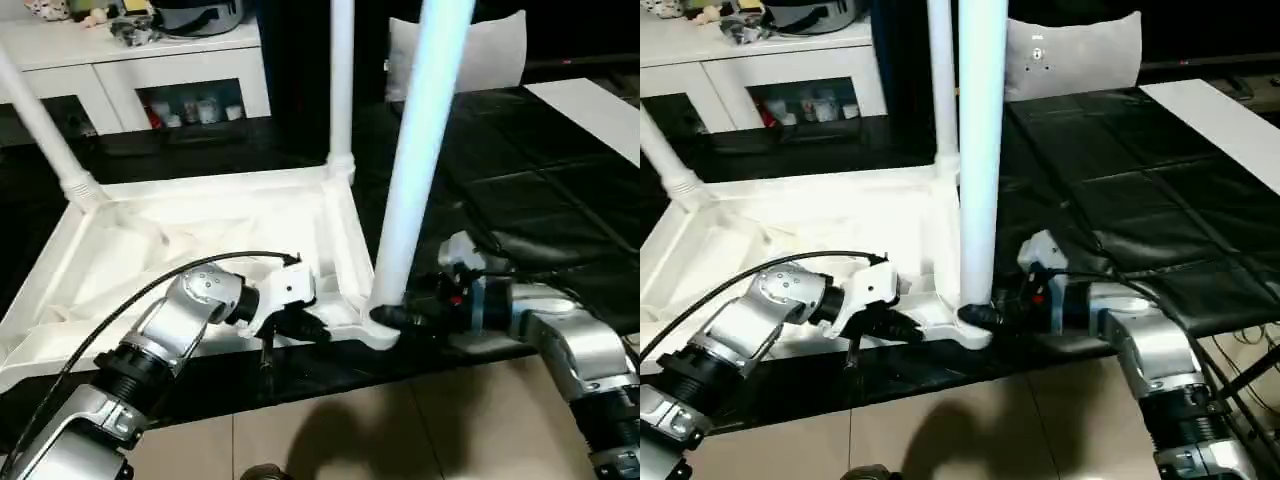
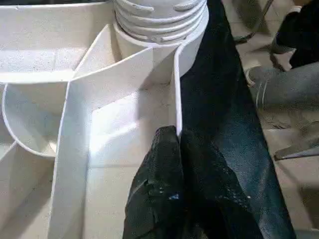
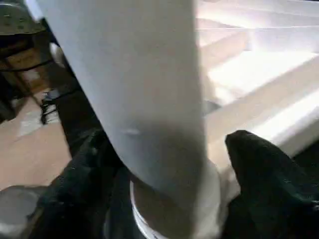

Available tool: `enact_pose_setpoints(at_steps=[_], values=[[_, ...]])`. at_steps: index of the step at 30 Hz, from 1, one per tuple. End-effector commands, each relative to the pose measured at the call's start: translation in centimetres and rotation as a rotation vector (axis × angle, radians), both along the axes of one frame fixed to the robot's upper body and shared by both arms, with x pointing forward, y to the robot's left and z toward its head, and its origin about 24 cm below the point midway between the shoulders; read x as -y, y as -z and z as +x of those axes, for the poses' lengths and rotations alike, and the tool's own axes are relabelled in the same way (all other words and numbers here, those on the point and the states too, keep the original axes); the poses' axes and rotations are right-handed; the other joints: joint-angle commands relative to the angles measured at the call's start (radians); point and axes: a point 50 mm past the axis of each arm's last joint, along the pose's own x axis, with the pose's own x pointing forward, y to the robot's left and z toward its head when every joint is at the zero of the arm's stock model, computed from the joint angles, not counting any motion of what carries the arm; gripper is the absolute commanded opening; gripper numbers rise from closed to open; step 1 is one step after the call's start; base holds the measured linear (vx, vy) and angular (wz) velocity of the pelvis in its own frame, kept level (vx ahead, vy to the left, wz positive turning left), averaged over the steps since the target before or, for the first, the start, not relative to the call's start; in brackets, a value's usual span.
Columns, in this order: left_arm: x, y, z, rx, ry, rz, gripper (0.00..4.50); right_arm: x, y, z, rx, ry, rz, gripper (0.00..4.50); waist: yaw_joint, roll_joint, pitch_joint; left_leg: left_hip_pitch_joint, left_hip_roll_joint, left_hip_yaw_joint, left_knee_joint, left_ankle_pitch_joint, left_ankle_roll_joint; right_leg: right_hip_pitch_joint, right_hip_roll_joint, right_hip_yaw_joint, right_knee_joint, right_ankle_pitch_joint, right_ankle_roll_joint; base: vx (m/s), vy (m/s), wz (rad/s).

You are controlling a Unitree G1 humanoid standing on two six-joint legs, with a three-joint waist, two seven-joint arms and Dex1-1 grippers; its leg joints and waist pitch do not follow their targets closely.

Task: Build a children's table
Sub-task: Rotate leg to tighten

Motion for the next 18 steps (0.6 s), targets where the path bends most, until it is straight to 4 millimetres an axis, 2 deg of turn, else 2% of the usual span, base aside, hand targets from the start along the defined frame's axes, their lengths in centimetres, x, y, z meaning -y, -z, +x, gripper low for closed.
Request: enact_pose_setpoints(at_steps=[1, 12, 14, 16, 17, 18], values=[[0.1, 1.0, -0.8, -0.049, 0.066, 0.057, 0.00, -0.3, -0.4, -0.1, 0.005, -0.026, 0.009, 3.34, -0.003, -0.018, -0.065, 0.012, 0.038, -0.002, -0.063, -0.196, 0.051, 0.048, -0.061, 0.052, -0.076, -0.217, -0.192, 0.000, 0.000, 0.00], [0.7, 1.1, -0.7, -0.056, 0.047, 0.027, 0.00, -0.7, -0.1, -0.4, -0.022, -0.057, 0.024, 2.37, 0.000, -0.022, -0.067, 0.009, 0.036, -0.002, -0.060, -0.172, 0.057, 0.050, -0.061, 0.051, -0.073, -0.205, -0.188, 0.000, 0.000, 0.00], [0.8, 1.0, -0.8, -0.065, 0.038, 0.016, 0.00, -0.9, 0.0, -0.5, -0.024, -0.058, 0.025, 2.33, 0.002, -0.021, -0.067, 0.010, 0.036, -0.002, -0.060, -0.173, 0.055, 0.050, -0.062, 0.051, -0.074, -0.211, -0.187, 0.000, 0.000, 0.00], [1.0, 0.9, -0.6, -0.078, -0.016, -0.011, 0.00, -1.3, 0.2, -0.6, -0.028, -0.038, 0.021, 2.19, 0.002, -0.022, -0.067, 0.010, 0.036, -0.002, -0.060, -0.169, 0.054, 0.050, -0.062, 0.051, -0.074, -0.211, -0.186, 0.000, 0.000, 0.00], [1.2, 0.8, -0.4, -0.079, -0.053, -0.025, 0.00, -1.5, 0.3, -0.6, -0.029, -0.016, 0.016, 2.18, 0.001, -0.028, -0.066, 0.009, 0.037, -0.001, -0.061, -0.167, 0.052, 0.050, -0.061, 0.052, -0.073, -0.208, -0.187, 0.000, 0.000, 0.00], [1.4, 0.7, -0.2, -0.082, -0.097, -0.043, 0.00, -1.7, 0.5, -0.4, -0.027, 0.022, 0.007, 2.16, 0.000, -0.026, -0.065, 0.010, 0.036, -0.002, -0.063, -0.175, 0.050, 0.049, -0.061, 0.051, -0.074, -0.225, -0.184, 0.000, 0.000, 0.00]])
